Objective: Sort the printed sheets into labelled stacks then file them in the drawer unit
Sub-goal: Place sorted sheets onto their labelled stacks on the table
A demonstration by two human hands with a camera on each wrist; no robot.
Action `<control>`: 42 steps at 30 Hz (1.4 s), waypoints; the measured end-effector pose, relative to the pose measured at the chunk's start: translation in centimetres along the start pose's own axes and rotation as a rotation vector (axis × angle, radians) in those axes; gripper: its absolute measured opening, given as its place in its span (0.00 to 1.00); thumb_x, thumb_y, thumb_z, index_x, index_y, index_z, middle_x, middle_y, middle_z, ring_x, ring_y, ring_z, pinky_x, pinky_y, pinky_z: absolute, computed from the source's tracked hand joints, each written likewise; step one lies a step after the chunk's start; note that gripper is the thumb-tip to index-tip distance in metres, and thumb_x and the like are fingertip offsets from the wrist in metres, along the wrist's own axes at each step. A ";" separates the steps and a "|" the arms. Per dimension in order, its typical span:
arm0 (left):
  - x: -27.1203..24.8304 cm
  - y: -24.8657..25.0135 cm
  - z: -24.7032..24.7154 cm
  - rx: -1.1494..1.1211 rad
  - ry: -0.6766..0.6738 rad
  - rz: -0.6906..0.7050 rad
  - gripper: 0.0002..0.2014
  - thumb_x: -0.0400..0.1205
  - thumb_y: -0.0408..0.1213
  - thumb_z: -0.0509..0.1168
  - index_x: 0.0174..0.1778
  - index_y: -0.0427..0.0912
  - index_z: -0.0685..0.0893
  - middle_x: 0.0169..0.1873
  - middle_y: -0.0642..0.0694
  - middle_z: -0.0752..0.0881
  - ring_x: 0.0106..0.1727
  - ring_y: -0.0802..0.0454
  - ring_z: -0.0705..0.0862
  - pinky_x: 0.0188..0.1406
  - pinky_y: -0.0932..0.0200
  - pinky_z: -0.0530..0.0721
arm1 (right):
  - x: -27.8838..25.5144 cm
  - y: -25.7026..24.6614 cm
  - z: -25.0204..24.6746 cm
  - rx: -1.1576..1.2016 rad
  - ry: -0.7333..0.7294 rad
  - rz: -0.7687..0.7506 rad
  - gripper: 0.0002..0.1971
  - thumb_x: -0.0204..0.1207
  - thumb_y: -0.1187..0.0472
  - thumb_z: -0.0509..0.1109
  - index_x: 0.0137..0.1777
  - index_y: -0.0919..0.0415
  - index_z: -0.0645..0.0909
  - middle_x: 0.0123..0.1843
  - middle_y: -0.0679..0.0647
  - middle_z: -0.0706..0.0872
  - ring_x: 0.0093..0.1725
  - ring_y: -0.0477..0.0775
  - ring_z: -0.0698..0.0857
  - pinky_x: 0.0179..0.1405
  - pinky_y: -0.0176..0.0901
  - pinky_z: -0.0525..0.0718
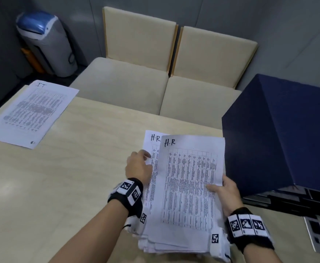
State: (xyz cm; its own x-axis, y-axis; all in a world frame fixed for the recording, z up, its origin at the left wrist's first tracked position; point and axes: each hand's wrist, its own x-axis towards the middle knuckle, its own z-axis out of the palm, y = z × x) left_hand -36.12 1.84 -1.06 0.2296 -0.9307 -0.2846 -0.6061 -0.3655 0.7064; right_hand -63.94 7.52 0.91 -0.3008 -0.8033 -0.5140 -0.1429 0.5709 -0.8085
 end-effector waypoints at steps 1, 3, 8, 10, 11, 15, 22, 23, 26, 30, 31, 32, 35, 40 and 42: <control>0.1 -0.3 -0.4 0.024 0.049 -0.052 0.13 0.74 0.36 0.74 0.52 0.45 0.80 0.50 0.46 0.82 0.53 0.44 0.82 0.51 0.51 0.83 | 0.2 0.3 -0.1 0.015 0.018 0.030 0.15 0.76 0.77 0.72 0.57 0.60 0.87 0.53 0.56 0.94 0.57 0.61 0.91 0.65 0.63 0.86; 0.4 -0.6 -1.1 0.071 0.018 -0.137 0.19 0.75 0.47 0.76 0.52 0.42 0.77 0.48 0.45 0.81 0.50 0.42 0.82 0.45 0.54 0.79 | 0.9 0.6 0.0 0.103 0.065 0.100 0.12 0.73 0.77 0.71 0.52 0.65 0.88 0.52 0.62 0.94 0.56 0.67 0.91 0.66 0.69 0.84; 0.8 -1.0 -2.3 0.214 -0.030 -0.005 0.25 0.77 0.47 0.76 0.25 0.45 0.67 0.21 0.49 0.71 0.27 0.46 0.72 0.25 0.57 0.65 | 0.9 0.7 0.0 0.011 0.055 0.153 0.14 0.71 0.68 0.78 0.56 0.67 0.84 0.57 0.60 0.89 0.57 0.62 0.87 0.62 0.56 0.82; 1.0 -0.5 -3.4 0.303 -0.102 0.062 0.28 0.79 0.51 0.74 0.23 0.43 0.65 0.19 0.48 0.68 0.25 0.46 0.70 0.25 0.58 0.64 | 1.0 0.1 0.1 -0.044 -0.004 0.120 0.17 0.75 0.64 0.79 0.62 0.64 0.83 0.60 0.54 0.88 0.61 0.59 0.85 0.65 0.53 0.79; 1.0 -0.3 -4.0 0.386 -0.151 0.085 0.29 0.80 0.54 0.71 0.22 0.43 0.66 0.20 0.48 0.70 0.26 0.45 0.73 0.27 0.58 0.69 | 1.2 0.0 0.1 -0.079 -0.018 0.107 0.18 0.76 0.63 0.79 0.65 0.64 0.84 0.62 0.55 0.88 0.63 0.59 0.85 0.68 0.54 0.79; 0.8 0.0 -5.9 0.534 -0.216 0.164 0.30 0.84 0.60 0.62 0.22 0.42 0.70 0.22 0.49 0.75 0.28 0.46 0.77 0.30 0.57 0.71 | 1.3 -0.5 0.5 -0.120 -0.033 0.076 0.07 0.80 0.70 0.73 0.55 0.63 0.88 0.56 0.60 0.93 0.55 0.61 0.90 0.64 0.57 0.85; 0.2 -1.2 -5.8 0.094 -0.216 0.273 0.11 0.84 0.33 0.65 0.36 0.46 0.86 0.32 0.48 0.87 0.38 0.45 0.85 0.34 0.57 0.79 | 0.1 -0.9 0.6 0.324 -0.034 0.117 0.06 0.77 0.78 0.65 0.47 0.71 0.82 0.42 0.65 0.89 0.42 0.61 0.91 0.42 0.49 0.88; 0.0 -1.3 -5.6 -0.031 -0.214 0.273 0.10 0.83 0.29 0.66 0.43 0.44 0.91 0.38 0.49 0.91 0.43 0.47 0.88 0.41 0.56 0.84 | -0.4 -1.1 0.7 0.335 -0.035 0.096 0.06 0.76 0.80 0.65 0.45 0.72 0.81 0.41 0.64 0.88 0.41 0.60 0.90 0.41 0.46 0.87; -1.1 -0.9 -5.1 -0.326 -0.326 0.236 0.18 0.78 0.15 0.64 0.46 0.40 0.93 0.41 0.50 0.92 0.43 0.63 0.90 0.47 0.65 0.87 | -0.6 -0.7 0.7 0.343 -0.070 0.083 0.08 0.77 0.82 0.65 0.48 0.73 0.83 0.38 0.57 0.92 0.39 0.51 0.92 0.43 0.41 0.86; -1.6 -0.5 -3.6 -0.279 -0.275 0.211 0.22 0.70 0.13 0.60 0.41 0.42 0.93 0.50 0.45 0.90 0.52 0.50 0.88 0.56 0.53 0.87 | -1.2 -0.9 0.2 0.344 -0.064 0.193 0.27 0.89 0.77 0.49 0.36 0.57 0.81 0.20 0.41 0.86 0.28 0.41 0.88 0.35 0.40 0.83; -1.2 -0.8 -3.0 -0.203 -0.139 0.158 0.19 0.71 0.17 0.63 0.42 0.46 0.90 0.49 0.47 0.89 0.50 0.49 0.87 0.53 0.51 0.86 | -2.0 -1.5 0.5 0.308 -0.050 0.195 0.26 0.90 0.76 0.47 0.36 0.58 0.79 0.19 0.42 0.86 0.25 0.39 0.87 0.33 0.38 0.84; -1.1 -0.9 -2.8 -0.131 0.001 0.068 0.13 0.74 0.24 0.66 0.44 0.47 0.87 0.46 0.49 0.87 0.48 0.49 0.86 0.50 0.52 0.86 | -2.3 -1.5 0.8 0.285 -0.040 0.183 0.24 0.90 0.75 0.46 0.37 0.59 0.74 0.20 0.45 0.86 0.23 0.37 0.85 0.30 0.35 0.83; -0.6 -1.0 -2.1 0.037 0.073 -0.105 0.10 0.75 0.45 0.75 0.42 0.46 0.82 0.39 0.49 0.87 0.43 0.46 0.86 0.42 0.55 0.84 | -3.0 -1.9 1.7 0.306 -0.007 0.150 0.14 0.90 0.69 0.55 0.44 0.58 0.76 0.45 0.59 0.86 0.39 0.50 0.87 0.38 0.44 0.82; 0.0 -1.1 -1.6 0.204 -0.028 -0.024 0.08 0.77 0.45 0.71 0.35 0.49 0.80 0.40 0.46 0.88 0.44 0.42 0.87 0.43 0.52 0.87 | -3.0 -2.4 2.4 0.278 0.058 0.061 0.14 0.75 0.79 0.65 0.53 0.66 0.87 0.50 0.62 0.92 0.57 0.63 0.87 0.53 0.50 0.81; 0.2 -1.1 -1.7 0.217 -0.047 -0.009 0.08 0.77 0.46 0.69 0.40 0.45 0.81 0.40 0.45 0.86 0.44 0.41 0.86 0.43 0.51 0.87 | -3.2 -2.4 2.4 0.231 0.042 0.087 0.13 0.75 0.75 0.67 0.55 0.65 0.87 0.54 0.60 0.91 0.61 0.61 0.85 0.61 0.55 0.78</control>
State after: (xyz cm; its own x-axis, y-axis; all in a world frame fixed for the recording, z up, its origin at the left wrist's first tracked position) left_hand -34.11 2.07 -0.79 0.2029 -0.9240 -0.3241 -0.7552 -0.3583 0.5489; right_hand -60.35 8.38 3.79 -0.3417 -0.7423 -0.5764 0.1032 0.5799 -0.8081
